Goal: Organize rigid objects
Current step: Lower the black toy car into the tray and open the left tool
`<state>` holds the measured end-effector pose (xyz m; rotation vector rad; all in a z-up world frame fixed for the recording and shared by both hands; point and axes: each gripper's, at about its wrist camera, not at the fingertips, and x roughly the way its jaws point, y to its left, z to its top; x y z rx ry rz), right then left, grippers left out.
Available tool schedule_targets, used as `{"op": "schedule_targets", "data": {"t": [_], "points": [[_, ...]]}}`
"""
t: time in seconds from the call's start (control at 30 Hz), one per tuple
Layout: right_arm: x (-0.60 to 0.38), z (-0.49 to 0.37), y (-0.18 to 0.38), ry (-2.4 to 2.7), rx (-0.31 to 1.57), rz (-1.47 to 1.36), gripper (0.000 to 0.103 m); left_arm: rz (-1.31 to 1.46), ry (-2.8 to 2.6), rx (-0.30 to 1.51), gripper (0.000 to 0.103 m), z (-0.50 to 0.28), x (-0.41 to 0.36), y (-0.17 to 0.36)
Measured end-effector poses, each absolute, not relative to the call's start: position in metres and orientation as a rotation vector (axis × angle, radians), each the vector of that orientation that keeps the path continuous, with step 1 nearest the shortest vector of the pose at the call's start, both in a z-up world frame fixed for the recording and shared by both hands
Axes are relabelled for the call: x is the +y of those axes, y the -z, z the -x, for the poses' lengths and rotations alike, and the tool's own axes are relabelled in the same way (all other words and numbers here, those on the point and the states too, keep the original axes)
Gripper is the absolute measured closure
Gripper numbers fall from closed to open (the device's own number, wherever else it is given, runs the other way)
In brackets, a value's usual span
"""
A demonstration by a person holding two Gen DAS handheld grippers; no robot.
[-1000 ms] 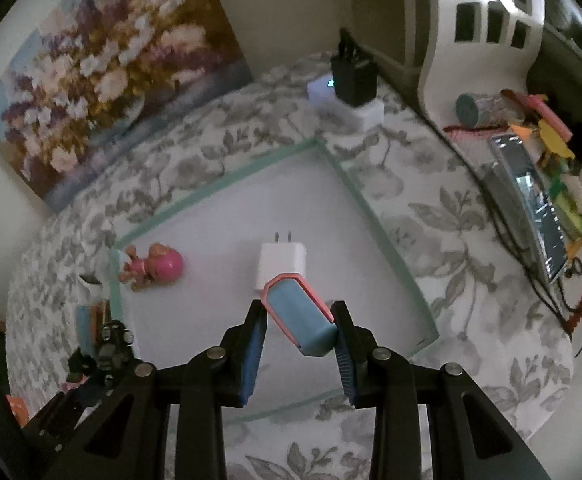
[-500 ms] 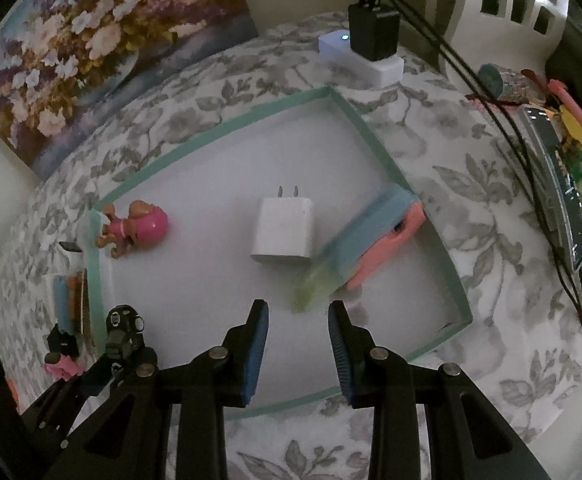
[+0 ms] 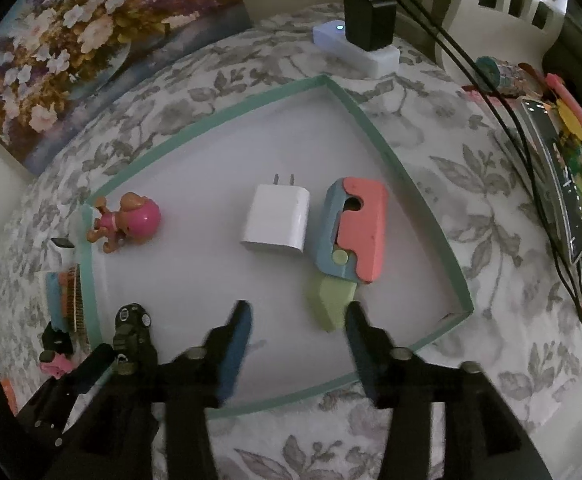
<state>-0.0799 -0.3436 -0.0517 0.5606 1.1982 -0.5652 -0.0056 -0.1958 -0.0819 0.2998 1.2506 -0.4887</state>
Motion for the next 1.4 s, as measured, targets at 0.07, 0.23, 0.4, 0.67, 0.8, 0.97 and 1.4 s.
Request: {"op": "schedule_targets", "data": {"t": [0.07, 0.23, 0.4, 0.67, 0.8, 0.97, 1.4], "points": [[-0.344, 0.080, 0.051, 0.568, 1.197, -0.555, 0.046, -0.300, 0.482, 1.249, 0.048, 0.005, -0.195, 0.081], [-0.344, 0.080, 0.051, 0.575, 1.201, -0.549, 0.038, -0.282, 0.448, 1.233, 0.047, -0.002, -0.188, 0.076], [-0.344, 0.079, 0.052, 0.576, 1.203, -0.536, 0.028, -0.242, 0.423, 1.229, 0.036, -0.009, -0.178, 0.072], [-0.343, 0.078, 0.052, 0.576, 1.205, -0.514, 0.016, -0.188, 0.365, 1.190, 0.014, -0.018, -0.164, 0.062], [-0.344, 0.077, 0.053, 0.571, 1.203, -0.505, 0.007, -0.181, 0.326, 1.175, 0.011, -0.023, -0.157, 0.061], [-0.342, 0.076, 0.051, 0.570, 1.186, -0.478, 0.000, -0.166, 0.259, 1.161, 0.010, -0.030, -0.144, 0.061], [-0.333, 0.072, 0.048, 0.559, 1.177, -0.440, 0.000, -0.064, 0.239, 1.157, 0.010, -0.044, -0.117, 0.047]]}}
